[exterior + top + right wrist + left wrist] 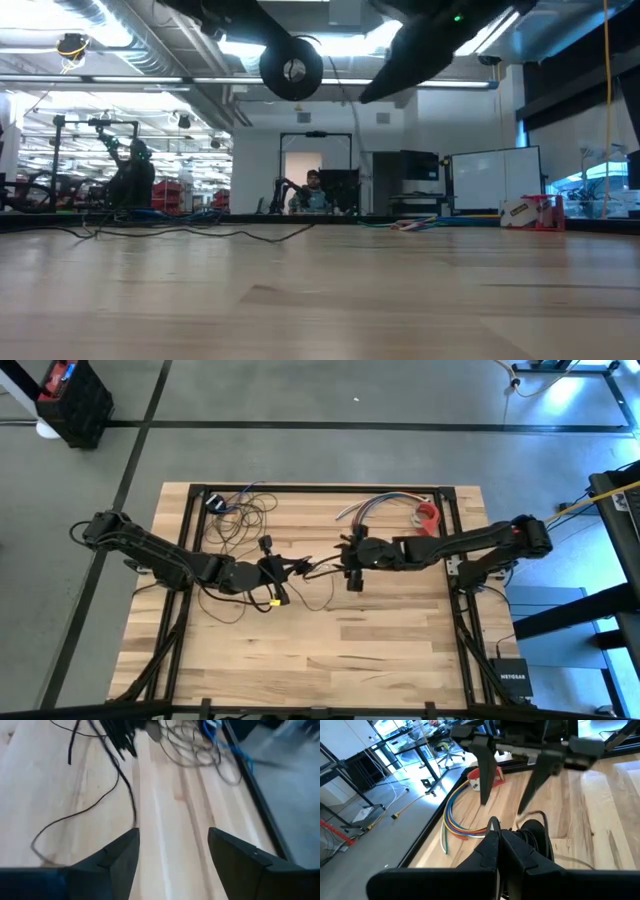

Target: Coiling cords

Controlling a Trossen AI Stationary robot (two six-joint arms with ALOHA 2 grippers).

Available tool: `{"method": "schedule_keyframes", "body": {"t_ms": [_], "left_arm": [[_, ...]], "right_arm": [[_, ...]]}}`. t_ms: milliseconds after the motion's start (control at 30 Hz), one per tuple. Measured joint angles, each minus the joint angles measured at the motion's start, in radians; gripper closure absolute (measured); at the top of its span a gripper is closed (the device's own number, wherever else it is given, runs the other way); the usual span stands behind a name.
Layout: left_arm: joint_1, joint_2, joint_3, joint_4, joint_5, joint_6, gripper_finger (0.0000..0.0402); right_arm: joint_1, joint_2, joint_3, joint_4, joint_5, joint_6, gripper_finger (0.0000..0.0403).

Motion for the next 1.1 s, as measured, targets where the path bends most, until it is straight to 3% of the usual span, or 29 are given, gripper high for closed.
{"method": "schedule_keyframes", "body": {"t_ms": [233, 467, 633, 767, 1100], "left_arm": [[0.000, 0.000, 0.000, 0.000, 0.000, 0.001, 0.0399], [0.001, 0.000, 0.000, 0.000, 0.000, 0.000, 0.0396], [0.001, 0.000, 0.000, -0.005, 0.000, 0.001, 0.0395], [0.001, 0.001, 0.000, -0.003, 0.000, 0.000, 0.0394], [0.001, 0.001, 0.000, 0.000, 0.000, 0.000, 0.0394]], "right_arm": [[0.001, -0.006, 0.000, -0.142, -0.173, 0.160, 0.0164], [0.001, 0.147, -0.001, -0.015, -0.193, 0.184, 0.0165], [0.001, 0.186, -0.001, 0.018, -0.227, 0.182, 0.0172], [0.001, 0.186, -0.001, 0.018, -0.227, 0.181, 0.0216], [0.000, 0.186, -0.001, 0.037, -0.214, 0.143, 0.0391]]}}
